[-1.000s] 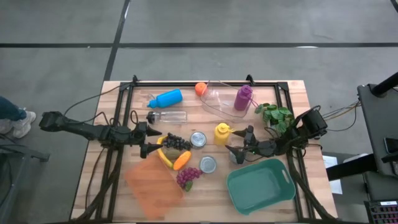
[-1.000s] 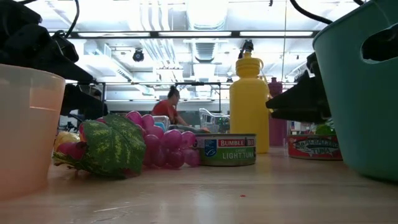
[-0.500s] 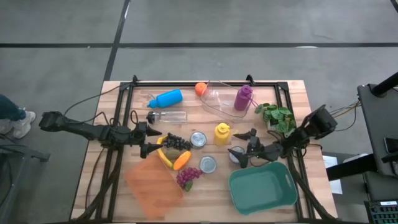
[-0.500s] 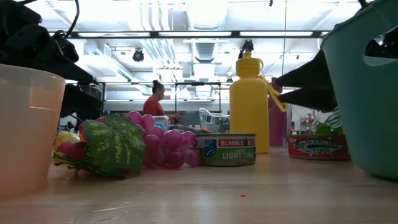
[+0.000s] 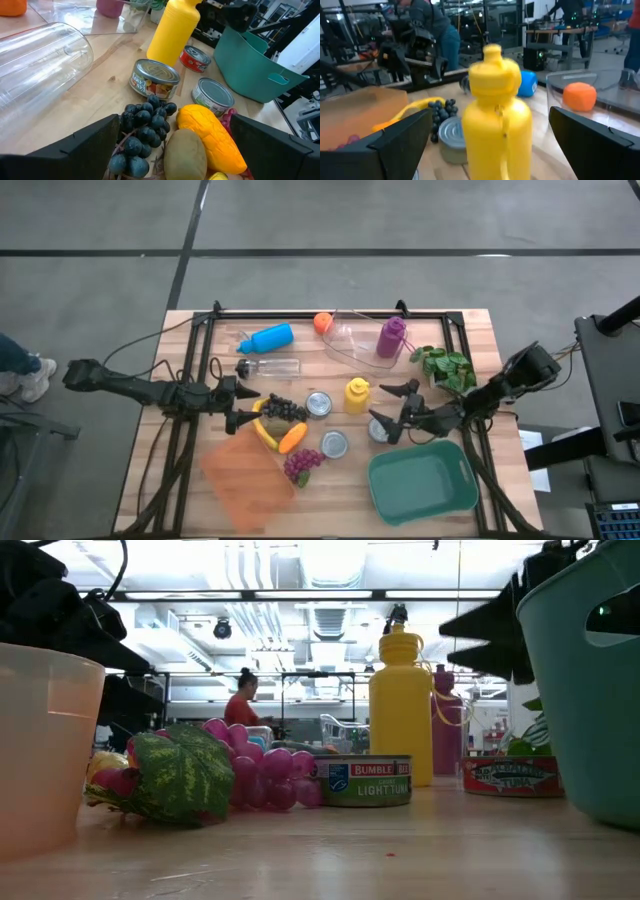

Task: Pick & Place Food Item
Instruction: Put the yellow water bottle into the transparent bin

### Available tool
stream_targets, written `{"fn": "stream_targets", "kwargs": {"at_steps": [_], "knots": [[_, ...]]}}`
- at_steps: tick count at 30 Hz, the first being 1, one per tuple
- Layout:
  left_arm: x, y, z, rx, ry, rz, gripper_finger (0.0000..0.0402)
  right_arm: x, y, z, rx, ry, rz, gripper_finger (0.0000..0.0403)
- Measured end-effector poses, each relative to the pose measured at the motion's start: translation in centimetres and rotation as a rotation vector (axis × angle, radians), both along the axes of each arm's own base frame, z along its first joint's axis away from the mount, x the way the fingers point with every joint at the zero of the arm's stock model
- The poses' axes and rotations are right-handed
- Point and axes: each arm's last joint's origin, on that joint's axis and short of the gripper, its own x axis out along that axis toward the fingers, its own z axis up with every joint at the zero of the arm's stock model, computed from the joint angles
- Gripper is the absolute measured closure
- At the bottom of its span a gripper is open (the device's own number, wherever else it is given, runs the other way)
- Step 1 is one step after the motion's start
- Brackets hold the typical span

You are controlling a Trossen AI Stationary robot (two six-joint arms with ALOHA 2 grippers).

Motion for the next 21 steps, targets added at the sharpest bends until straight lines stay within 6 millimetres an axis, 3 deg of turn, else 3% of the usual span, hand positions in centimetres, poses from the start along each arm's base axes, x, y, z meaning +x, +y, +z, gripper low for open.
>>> {"fn": "stream_targets", "kwargs": {"at_steps": [6,11,17,21], "knots": [[0.0,0.0,0.0,0.000,0.000,0.000,0.0018,0.5,0.2,2.3,-0.014,0.013,-0.021,0.0003],[0.0,0.0,0.0,0.000,0.000,0.000,0.0018,1.4,0.4,5.3,-0.042,0.156,-0.035,0.0003],[0.0,0.0,0.0,0.000,-0.001,0.000,0.0018,1.8,-0.6,11.7,0.021,0.306,-0.022,0.0003],[0.0,0.0,0.0,0.000,0.000,0.000,0.0018,1.9,-2.5,17.1,0.186,0.343,0.049,0.0003]]}}
